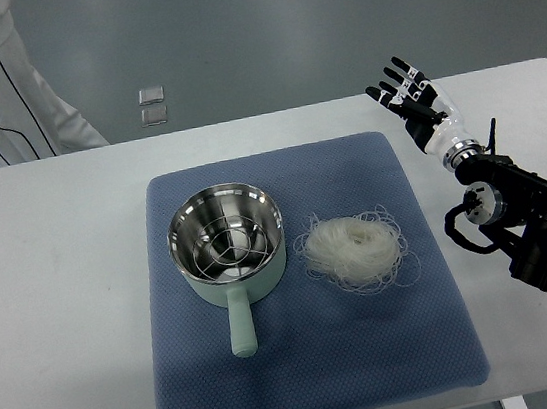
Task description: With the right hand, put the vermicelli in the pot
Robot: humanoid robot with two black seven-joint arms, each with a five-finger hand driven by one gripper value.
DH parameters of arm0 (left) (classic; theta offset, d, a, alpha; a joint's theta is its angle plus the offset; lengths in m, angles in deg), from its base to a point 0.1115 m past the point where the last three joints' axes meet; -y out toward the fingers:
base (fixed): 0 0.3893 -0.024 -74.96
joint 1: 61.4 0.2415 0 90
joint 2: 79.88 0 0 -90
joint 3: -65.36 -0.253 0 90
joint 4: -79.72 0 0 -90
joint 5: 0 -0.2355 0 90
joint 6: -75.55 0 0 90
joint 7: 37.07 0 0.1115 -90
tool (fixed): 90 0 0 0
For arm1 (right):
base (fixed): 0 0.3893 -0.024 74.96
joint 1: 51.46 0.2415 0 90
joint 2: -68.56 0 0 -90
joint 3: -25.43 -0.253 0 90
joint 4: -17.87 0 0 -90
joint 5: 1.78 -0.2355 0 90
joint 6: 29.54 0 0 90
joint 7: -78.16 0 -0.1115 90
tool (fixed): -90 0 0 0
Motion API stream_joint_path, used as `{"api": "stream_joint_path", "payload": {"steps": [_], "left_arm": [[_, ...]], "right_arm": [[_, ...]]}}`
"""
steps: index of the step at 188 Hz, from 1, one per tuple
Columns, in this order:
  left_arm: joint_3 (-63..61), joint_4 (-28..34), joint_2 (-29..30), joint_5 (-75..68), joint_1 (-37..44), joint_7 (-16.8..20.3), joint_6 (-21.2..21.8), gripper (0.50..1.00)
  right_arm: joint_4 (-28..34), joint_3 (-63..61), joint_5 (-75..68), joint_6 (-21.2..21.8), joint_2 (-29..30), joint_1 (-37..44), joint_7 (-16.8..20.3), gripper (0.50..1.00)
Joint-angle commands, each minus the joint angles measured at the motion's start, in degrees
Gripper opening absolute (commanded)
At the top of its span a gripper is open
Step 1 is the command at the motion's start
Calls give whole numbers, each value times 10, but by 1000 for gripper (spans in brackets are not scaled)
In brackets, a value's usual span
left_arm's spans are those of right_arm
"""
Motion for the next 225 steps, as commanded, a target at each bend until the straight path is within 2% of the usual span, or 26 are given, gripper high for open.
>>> {"api": "stream_joint_path", "payload": {"steps": [1,225], "left_arm": [[0,0,0,0,0,0,0,1000],[1,0,0,0,-7,0,1,1000]], "right_arm": [[0,0,0,0,0,0,0,917],[0,-1,0,0,-2,2,-1,917]]}}
